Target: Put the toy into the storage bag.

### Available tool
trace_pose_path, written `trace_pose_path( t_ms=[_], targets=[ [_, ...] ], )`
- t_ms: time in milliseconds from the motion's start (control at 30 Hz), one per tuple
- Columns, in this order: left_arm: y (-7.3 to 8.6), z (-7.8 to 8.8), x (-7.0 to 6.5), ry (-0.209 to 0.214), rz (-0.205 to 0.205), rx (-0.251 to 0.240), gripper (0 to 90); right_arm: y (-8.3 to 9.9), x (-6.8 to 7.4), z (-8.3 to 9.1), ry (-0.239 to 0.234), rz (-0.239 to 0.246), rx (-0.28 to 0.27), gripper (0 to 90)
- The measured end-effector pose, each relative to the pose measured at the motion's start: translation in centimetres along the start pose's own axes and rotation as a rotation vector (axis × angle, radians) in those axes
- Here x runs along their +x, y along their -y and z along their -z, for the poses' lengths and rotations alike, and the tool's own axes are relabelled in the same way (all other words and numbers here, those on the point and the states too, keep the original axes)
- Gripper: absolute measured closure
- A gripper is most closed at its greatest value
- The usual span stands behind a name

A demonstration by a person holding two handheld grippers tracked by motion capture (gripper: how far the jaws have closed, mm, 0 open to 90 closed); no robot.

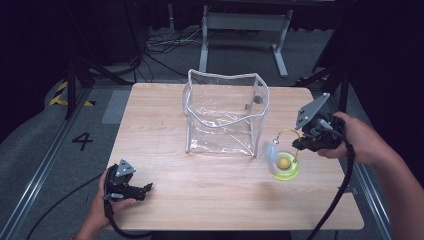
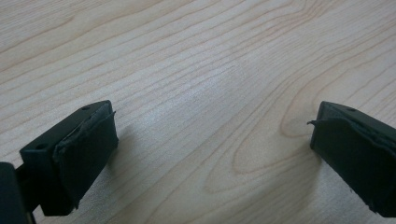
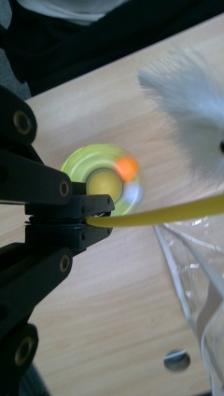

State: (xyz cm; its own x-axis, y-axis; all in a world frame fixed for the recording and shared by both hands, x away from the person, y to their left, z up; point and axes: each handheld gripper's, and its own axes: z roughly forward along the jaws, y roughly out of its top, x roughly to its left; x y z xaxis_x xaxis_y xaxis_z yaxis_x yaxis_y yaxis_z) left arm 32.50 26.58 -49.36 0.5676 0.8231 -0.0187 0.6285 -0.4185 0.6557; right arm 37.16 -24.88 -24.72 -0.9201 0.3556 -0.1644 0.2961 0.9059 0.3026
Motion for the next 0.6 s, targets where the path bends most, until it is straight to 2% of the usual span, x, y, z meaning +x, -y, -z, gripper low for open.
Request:
trace_pose_path(
  t_ms=[67, 133, 267, 600],
  targets=[
    [0.0, 0.0, 0.0, 0.000, -0.001, 0.001, 0.9, -0.1, -0.7, 0.6, -0.004, -0.015, -0.007, 88.5],
    [0.0, 0.0, 0.0, 0.000, 0.000, 0.000, 0.9, -0.3, -1.5, 1.1, 0.022, -0.016, 0.013, 88.5],
    [0.0, 0.0, 0.0, 0.001, -0.002, 0.001, 0.9, -1.0, -3.2, 2.7, 0.043, -0.026, 0.002, 88.5],
    [0.0, 0.0, 0.0, 0.001, -0.001, 0.001, 0.9, -3.7, -5.5, 5.8, 0.099, -0.023, -0.013, 88.5]
  ],
)
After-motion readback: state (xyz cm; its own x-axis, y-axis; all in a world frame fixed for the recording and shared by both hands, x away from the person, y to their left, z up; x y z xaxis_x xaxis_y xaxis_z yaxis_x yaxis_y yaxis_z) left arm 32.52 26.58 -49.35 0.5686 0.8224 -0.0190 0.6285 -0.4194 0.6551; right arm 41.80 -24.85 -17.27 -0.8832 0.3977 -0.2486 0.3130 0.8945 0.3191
